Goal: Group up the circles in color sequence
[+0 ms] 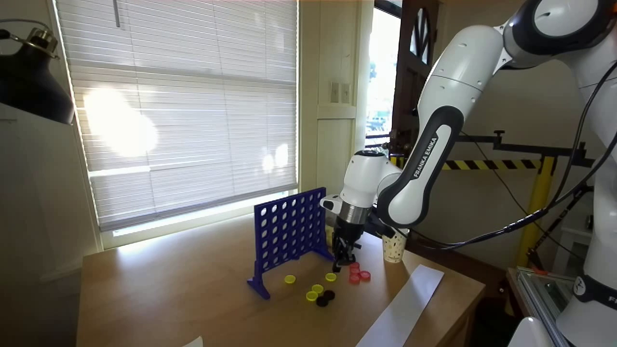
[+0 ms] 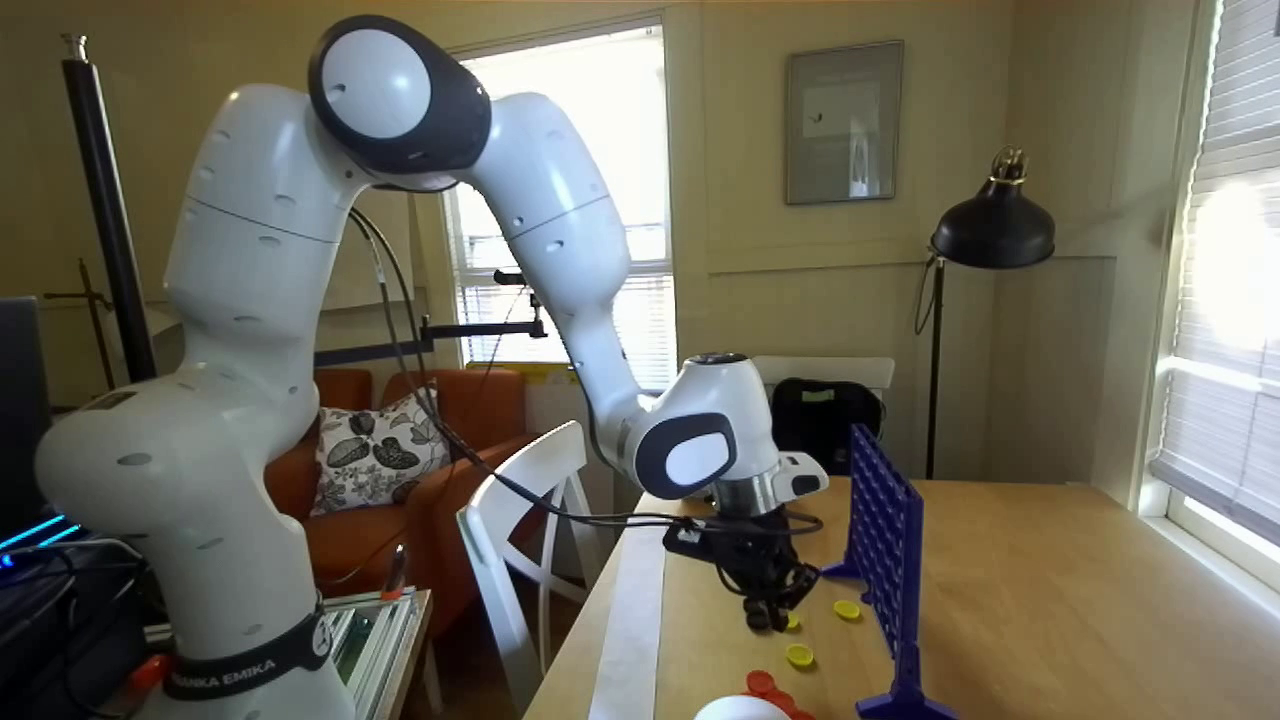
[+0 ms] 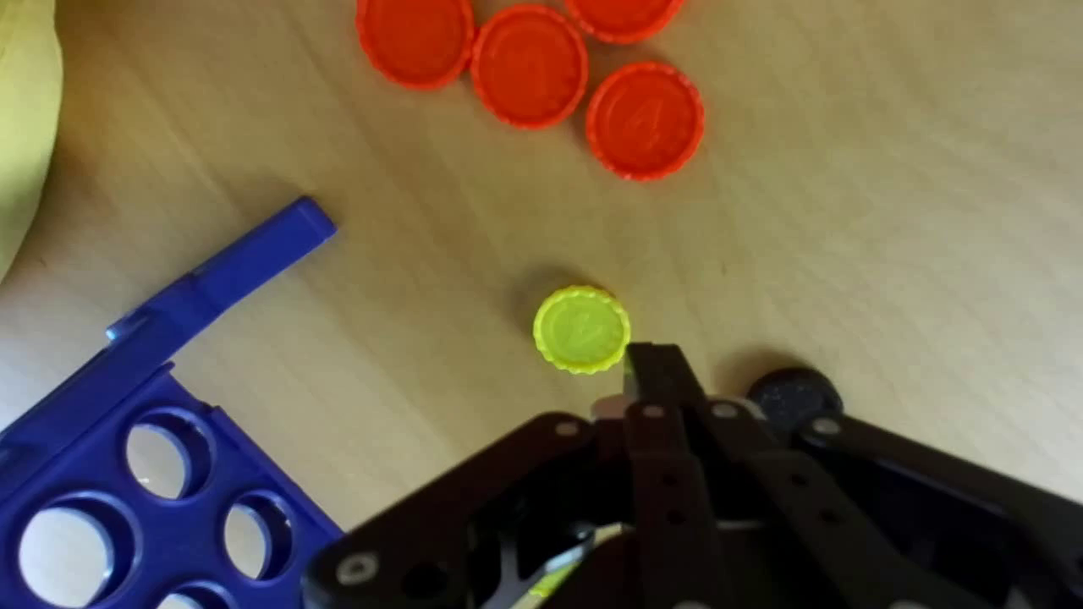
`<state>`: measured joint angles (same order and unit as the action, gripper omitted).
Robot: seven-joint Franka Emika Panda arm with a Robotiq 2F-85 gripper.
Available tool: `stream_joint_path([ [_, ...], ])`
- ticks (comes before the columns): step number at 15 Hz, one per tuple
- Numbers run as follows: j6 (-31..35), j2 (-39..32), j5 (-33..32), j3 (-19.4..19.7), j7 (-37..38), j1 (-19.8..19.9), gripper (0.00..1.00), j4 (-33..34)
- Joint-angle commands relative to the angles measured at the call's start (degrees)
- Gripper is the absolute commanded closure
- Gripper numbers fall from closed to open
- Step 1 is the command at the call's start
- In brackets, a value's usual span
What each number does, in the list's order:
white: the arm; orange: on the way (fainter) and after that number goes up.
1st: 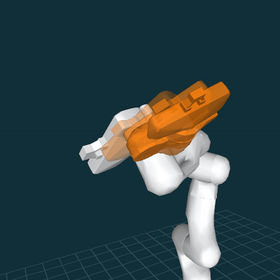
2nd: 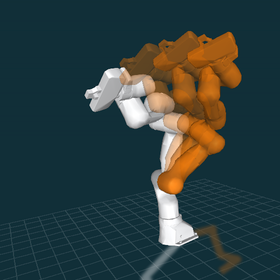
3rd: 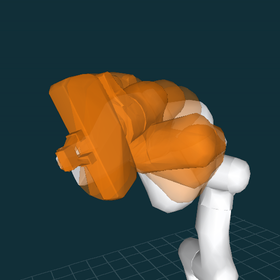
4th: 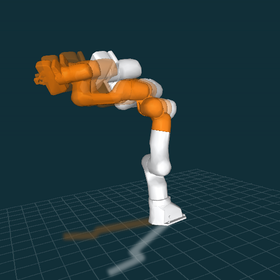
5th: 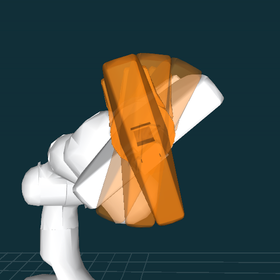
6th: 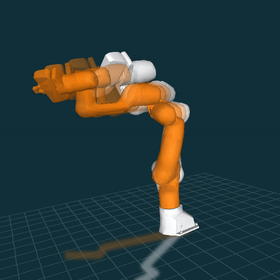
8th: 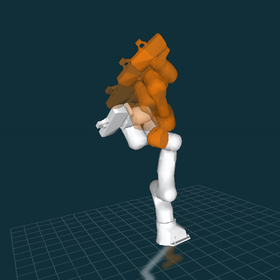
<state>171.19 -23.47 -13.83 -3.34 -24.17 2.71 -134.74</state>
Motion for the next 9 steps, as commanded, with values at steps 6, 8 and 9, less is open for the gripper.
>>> stream_joint_path([
  [6, 4.56, -2.72, -1.6, 2.52, 1.77, -1.13, 1.0, 1.04],
  [8, 5.16, -3.71, -1.64, 3.28, 2.25, -1.54, 1.0, 1.52],
  [9, 5.59, -4.27, -1.47, 3.28, 2.35, -1.43, 1.0, 1.78],
])
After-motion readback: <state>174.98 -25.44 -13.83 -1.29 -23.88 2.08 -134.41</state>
